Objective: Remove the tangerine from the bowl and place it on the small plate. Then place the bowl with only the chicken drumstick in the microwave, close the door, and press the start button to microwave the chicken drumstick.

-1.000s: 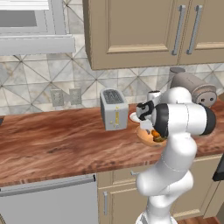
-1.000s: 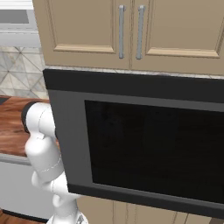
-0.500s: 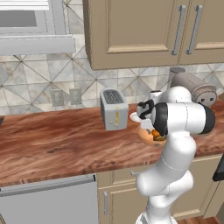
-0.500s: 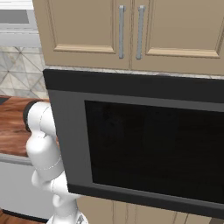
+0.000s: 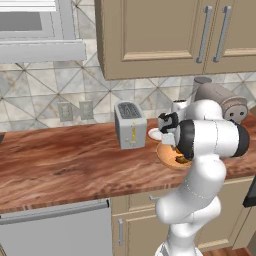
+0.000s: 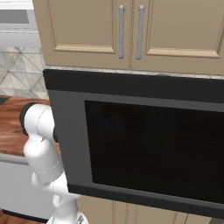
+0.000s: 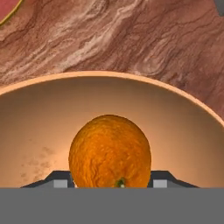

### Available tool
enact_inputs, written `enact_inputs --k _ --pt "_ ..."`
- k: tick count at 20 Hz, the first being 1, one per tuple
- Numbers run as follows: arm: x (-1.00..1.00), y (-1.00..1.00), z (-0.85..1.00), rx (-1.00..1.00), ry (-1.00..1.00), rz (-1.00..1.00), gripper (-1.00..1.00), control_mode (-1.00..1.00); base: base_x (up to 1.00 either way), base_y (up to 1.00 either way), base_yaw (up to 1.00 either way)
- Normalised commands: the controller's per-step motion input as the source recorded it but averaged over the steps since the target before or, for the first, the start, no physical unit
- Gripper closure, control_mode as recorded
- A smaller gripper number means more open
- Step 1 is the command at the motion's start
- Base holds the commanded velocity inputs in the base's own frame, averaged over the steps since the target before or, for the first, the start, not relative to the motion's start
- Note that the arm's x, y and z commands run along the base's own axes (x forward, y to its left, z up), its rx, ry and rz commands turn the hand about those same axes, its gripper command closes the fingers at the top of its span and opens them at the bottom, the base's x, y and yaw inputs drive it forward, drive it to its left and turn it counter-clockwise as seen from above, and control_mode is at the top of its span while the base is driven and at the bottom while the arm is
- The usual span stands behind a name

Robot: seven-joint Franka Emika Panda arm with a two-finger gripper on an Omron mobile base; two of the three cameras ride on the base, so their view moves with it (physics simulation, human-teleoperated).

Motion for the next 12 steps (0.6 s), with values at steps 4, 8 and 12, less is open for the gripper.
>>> enact_inputs --k 4,8,12 --pt "-0.20 0.00 0.48 0.00 -0.14 0.00 1.00 -1.00 0.00 0.00 0.00" --pt "0.02 0.27 0.11 0.00 -0.09 0.00 1.00 -1.00 0.00 0.00 0.00" --pt "0.29 0.43 0.14 0.00 -0.02 0.00 1.00 -1.00 0.00 0.00 0.00"
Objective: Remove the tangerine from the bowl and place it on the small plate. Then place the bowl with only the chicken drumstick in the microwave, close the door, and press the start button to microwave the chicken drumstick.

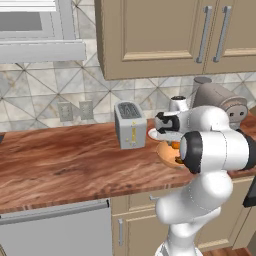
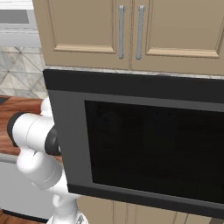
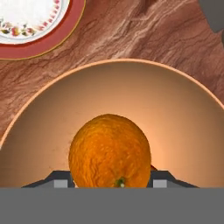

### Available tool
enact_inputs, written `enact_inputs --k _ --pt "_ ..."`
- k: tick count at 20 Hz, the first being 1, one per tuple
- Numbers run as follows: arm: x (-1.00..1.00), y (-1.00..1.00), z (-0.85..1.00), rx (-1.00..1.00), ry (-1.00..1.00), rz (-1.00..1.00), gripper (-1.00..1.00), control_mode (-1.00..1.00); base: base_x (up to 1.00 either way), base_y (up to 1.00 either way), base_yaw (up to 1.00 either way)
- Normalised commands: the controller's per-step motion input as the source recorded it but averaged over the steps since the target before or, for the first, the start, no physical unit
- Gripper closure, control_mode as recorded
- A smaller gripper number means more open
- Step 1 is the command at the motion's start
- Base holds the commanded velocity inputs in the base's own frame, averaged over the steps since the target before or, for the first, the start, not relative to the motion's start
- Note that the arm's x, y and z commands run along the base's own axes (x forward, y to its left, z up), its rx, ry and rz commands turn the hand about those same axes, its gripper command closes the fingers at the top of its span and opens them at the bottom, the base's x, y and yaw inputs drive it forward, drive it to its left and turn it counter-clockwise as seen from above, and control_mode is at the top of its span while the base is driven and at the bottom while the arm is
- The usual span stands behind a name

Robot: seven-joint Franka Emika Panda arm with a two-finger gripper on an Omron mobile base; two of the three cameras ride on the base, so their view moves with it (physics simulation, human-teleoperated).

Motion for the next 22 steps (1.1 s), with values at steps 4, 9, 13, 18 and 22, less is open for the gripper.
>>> enact_inputs --k 4,9,13,18,22 --pt "0.14 0.06 0.60 0.00 -0.02 0.00 1.00 -1.00 0.00 0.00 0.00" --pt "0.15 0.00 0.54 0.00 -0.02 0.00 1.00 -1.00 0.00 0.00 0.00" --pt "0.31 0.00 0.11 0.00 -0.03 0.00 1.00 -1.00 0.00 0.00 0.00" --pt "0.42 0.00 -0.04 0.00 -0.01 0.00 1.00 -1.00 0.00 0.00 0.00" --pt "0.33 0.00 -0.20 0.00 0.00 0.00 1.00 -1.00 0.00 0.00 0.00"
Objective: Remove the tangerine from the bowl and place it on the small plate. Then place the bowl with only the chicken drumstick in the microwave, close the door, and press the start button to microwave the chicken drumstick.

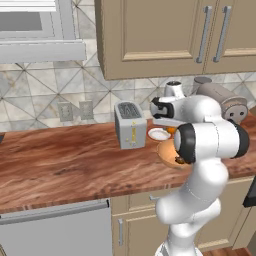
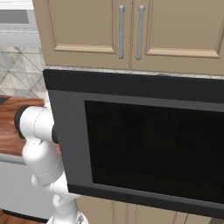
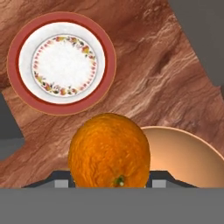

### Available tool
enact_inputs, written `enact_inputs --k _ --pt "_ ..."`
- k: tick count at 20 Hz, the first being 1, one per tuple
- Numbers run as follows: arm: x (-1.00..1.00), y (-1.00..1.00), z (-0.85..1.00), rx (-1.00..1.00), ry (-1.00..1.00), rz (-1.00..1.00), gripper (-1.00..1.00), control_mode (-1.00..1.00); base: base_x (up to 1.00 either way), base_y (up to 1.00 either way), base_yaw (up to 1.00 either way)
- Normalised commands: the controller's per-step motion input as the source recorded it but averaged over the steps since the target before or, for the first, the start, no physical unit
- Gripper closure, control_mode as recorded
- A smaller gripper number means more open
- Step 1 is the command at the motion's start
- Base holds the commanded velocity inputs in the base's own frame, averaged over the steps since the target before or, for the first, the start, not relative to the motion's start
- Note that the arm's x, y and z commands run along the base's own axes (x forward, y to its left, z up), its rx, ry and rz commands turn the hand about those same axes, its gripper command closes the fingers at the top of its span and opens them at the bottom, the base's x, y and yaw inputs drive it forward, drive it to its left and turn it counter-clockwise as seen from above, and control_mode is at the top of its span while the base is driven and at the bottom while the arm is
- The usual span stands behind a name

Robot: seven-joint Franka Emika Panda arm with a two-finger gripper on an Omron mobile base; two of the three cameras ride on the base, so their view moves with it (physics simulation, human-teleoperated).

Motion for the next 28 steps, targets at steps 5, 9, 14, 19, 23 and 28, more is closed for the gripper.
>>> enact_inputs --k 5,9,14,19,23,28 --pt "0.32 0.00 -0.39 0.00 0.00 0.00 1.00 -1.00 0.00 0.00 0.00" --pt "0.33 0.00 -0.39 0.00 0.00 0.00 1.00 -1.00 0.00 0.00 0.00" --pt "0.27 0.00 -0.32 0.00 0.00 0.00 1.00 -1.00 0.00 0.00 0.00" --pt "0.22 -0.01 -0.18 0.01 0.00 0.00 1.00 -1.00 0.00 0.00 0.00" --pt "0.19 -0.05 -0.07 0.01 0.00 0.00 1.00 -1.00 0.00 0.00 0.00" --pt "0.24 -0.01 -0.12 0.00 0.00 0.00 1.00 -1.00 0.00 0.00 0.00"
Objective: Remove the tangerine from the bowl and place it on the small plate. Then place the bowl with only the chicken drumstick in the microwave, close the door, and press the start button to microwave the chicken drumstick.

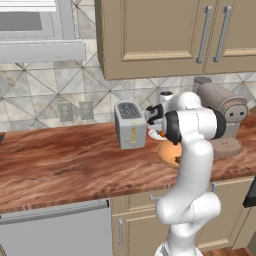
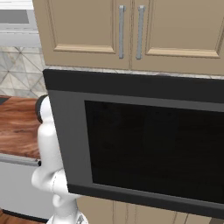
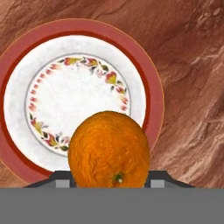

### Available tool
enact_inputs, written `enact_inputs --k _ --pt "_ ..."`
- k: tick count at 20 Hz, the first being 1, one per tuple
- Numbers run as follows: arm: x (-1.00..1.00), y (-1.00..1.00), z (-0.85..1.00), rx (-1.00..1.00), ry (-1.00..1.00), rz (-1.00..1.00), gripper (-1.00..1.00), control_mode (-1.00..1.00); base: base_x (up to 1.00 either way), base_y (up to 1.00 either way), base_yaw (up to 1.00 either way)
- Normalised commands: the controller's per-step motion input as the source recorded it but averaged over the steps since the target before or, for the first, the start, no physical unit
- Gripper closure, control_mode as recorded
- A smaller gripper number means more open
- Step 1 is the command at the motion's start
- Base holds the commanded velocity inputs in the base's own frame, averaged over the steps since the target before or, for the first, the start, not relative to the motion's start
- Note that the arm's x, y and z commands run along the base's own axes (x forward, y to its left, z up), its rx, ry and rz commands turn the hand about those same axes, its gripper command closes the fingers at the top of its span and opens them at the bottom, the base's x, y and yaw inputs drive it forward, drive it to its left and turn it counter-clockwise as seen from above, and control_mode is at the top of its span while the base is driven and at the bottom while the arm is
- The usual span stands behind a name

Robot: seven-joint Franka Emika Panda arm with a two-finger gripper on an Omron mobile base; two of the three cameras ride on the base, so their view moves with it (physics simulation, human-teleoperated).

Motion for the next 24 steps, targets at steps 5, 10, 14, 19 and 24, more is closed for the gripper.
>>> enact_inputs --k 5,10,14,19,24 --pt "0.22 0.00 -0.20 0.00 0.00 0.00 1.00 -1.00 0.00 0.00 0.00" --pt "0.24 0.00 -0.29 0.00 0.00 0.01 1.00 -1.00 0.00 0.00 0.00" --pt "0.23 -0.03 -0.28 0.00 0.00 0.02 1.00 -1.00 0.00 0.00 0.00" --pt "0.13 -0.04 -0.01 0.01 0.00 0.01 -1.00 -1.00 0.00 0.00 0.00" --pt "-0.02 -0.09 0.01 0.00 0.00 0.01 -1.00 -1.00 0.00 0.00 0.00"
